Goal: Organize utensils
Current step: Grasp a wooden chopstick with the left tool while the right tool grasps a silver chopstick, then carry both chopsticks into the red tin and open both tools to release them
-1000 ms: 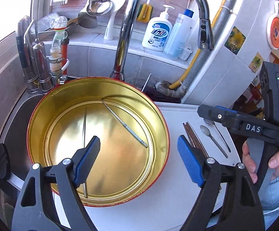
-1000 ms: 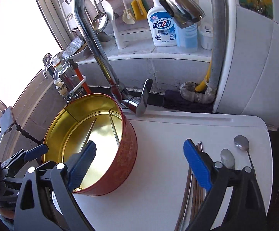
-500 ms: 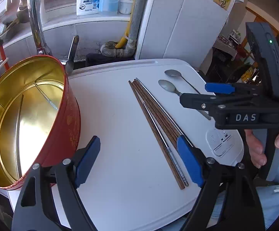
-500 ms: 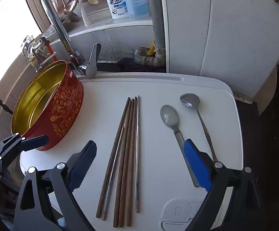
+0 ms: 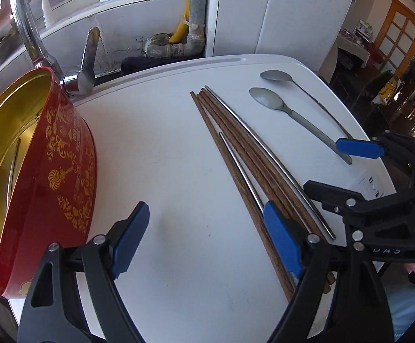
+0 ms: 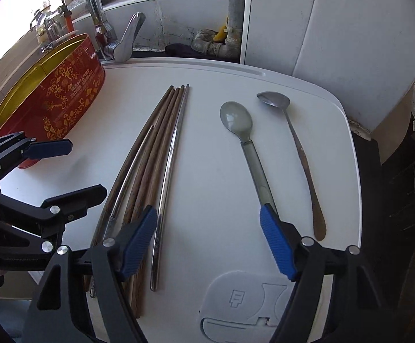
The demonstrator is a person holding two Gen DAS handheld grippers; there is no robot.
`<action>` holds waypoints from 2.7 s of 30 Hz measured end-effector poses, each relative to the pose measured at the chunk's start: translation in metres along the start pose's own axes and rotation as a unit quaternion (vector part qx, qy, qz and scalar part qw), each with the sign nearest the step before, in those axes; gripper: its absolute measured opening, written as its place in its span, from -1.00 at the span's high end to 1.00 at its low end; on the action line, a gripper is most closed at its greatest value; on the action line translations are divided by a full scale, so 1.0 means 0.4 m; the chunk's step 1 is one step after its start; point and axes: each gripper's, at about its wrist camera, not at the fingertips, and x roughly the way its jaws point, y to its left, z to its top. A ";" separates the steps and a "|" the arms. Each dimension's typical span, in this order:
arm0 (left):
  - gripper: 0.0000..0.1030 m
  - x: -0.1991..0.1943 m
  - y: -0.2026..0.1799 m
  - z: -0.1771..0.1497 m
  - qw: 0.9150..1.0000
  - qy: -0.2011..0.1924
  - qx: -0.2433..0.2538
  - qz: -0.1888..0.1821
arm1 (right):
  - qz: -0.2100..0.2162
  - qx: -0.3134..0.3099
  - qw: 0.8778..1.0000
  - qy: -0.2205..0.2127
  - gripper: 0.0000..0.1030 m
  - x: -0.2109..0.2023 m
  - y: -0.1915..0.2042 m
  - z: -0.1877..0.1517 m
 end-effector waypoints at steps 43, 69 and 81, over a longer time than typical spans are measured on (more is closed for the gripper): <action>-0.56 0.047 0.023 0.017 1.000 0.005 0.009 0.013 | 0.009 -0.046 0.999 -0.005 -0.38 0.019 0.019 0.000; 0.89 -0.087 0.060 -0.007 0.992 -0.025 -0.109 -0.059 | 0.063 0.031 0.997 -0.026 0.89 -0.139 -0.021 0.013; 0.89 -0.151 0.081 -0.011 0.988 -0.055 -0.127 -0.068 | 0.095 0.082 0.991 -0.046 0.90 -0.201 -0.076 0.021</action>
